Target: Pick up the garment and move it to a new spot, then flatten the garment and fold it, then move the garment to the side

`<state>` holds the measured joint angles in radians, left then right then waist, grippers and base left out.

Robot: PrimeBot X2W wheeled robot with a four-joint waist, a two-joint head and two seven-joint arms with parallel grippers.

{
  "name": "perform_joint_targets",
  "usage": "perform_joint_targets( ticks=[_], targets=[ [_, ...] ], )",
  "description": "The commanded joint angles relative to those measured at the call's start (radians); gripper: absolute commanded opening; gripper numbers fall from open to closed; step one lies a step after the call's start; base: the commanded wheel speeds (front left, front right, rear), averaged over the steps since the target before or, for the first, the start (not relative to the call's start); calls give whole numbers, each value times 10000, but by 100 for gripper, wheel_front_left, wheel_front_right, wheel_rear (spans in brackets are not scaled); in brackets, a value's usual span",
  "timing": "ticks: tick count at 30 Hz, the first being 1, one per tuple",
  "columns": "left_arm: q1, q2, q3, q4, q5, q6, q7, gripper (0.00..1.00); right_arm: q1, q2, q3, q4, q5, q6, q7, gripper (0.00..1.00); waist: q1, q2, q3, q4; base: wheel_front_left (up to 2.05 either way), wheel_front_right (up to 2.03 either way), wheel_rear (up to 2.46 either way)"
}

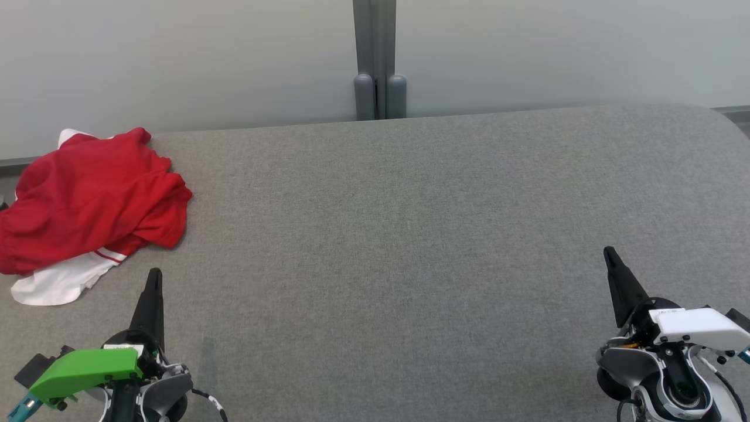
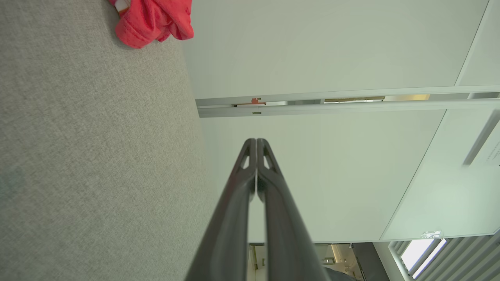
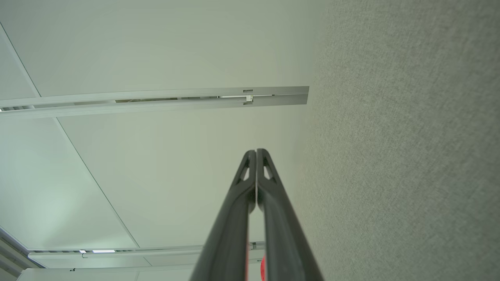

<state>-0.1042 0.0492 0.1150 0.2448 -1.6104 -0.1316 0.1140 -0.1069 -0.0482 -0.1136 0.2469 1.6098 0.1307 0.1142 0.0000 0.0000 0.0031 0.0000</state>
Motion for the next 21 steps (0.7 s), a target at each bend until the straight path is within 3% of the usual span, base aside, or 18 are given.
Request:
perform_joint_targets(
  ticks=[1,21],
  targets=[
    [-103,16,14,-14,-53,-12,29,0,-52,-40,-12,-44,63,2,25,0,0,0,0,0,0,0,0],
    [-103,16,14,-14,-51,-12,29,0,-52,-40,-12,-44,63,0,25,0,0,0,0,0,0,0,0]
  ],
)
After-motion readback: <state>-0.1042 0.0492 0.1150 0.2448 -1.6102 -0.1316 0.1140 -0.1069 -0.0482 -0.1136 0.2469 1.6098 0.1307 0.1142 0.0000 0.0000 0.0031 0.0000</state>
